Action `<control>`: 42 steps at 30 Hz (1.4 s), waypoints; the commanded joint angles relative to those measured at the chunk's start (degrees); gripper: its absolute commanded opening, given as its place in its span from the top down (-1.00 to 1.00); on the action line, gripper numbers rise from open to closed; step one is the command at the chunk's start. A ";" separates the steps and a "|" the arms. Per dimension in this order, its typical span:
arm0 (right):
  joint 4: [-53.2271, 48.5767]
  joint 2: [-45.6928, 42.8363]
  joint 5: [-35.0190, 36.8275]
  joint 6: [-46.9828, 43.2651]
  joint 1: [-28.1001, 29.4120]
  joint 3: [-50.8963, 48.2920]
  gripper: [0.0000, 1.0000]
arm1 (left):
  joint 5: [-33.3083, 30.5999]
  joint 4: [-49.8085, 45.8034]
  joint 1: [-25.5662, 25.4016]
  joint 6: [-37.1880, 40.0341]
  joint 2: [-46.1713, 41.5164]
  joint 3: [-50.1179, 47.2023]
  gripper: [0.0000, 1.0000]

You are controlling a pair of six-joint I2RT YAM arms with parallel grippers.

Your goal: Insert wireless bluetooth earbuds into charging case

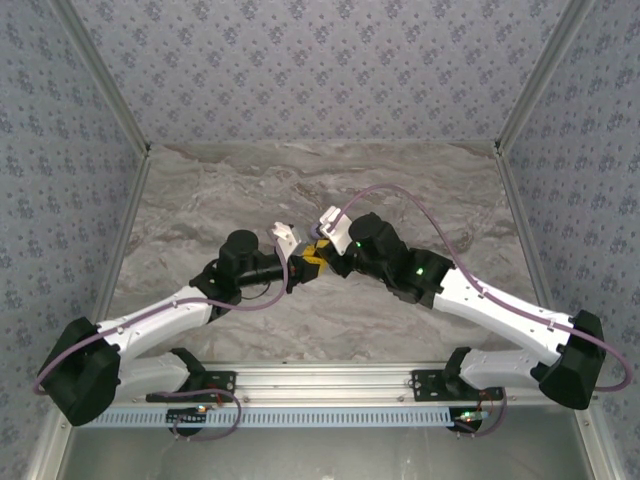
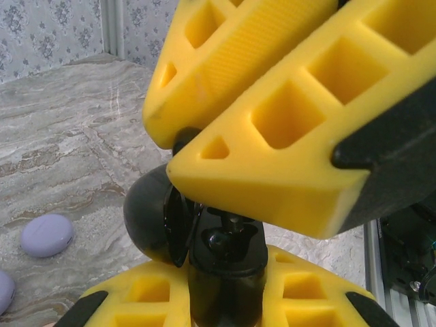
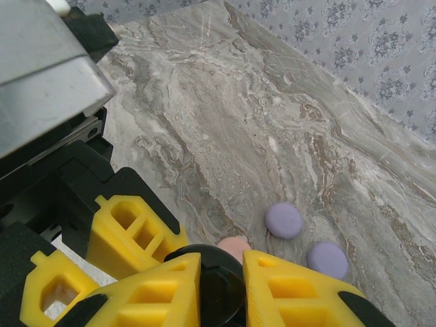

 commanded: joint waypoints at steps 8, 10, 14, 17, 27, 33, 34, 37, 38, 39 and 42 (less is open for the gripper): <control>-2.81 0.72 0.62 -1.77 0.53 -0.21 0.53 | 0.97 3.11 -0.65 -0.42 -2.06 1.15 0.94; -3.42 0.63 1.07 -1.84 0.50 -0.18 0.54 | 1.00 2.95 -0.65 -0.32 -2.04 1.10 0.94; -3.81 0.52 1.18 -1.99 0.49 -0.21 0.53 | 0.90 3.00 -0.62 -0.27 -2.04 1.15 0.94; -4.03 0.33 1.72 -2.18 0.48 -0.20 0.54 | 0.86 2.83 -0.66 -0.22 -1.95 1.15 0.94; -4.33 -0.33 1.53 -2.61 0.52 -0.41 0.53 | 0.64 2.74 -0.64 -0.14 -1.82 1.19 0.94; -4.16 -1.35 1.64 -2.78 0.23 -0.81 0.52 | 0.68 2.74 -0.62 -0.05 -1.60 1.37 0.94; -4.00 -1.50 1.49 -2.78 0.21 -0.90 0.52 | 0.66 2.74 -0.67 -0.06 -1.60 1.37 0.94; -4.05 -1.83 1.40 -2.95 0.17 -0.93 0.52 | 0.54 2.75 -0.66 -0.03 -1.51 1.42 0.94; -3.99 -1.83 1.43 -2.85 0.13 -0.99 0.52 | 0.52 2.74 -0.62 0.04 -1.51 1.41 0.94; -3.98 -1.83 1.29 -2.87 0.12 -0.97 0.52 | 0.59 2.74 -0.65 -0.02 -1.51 1.49 0.94; -3.62 -1.58 0.98 -2.87 0.11 -0.93 0.52 | 0.64 2.74 -0.67 -0.07 -1.34 1.58 0.95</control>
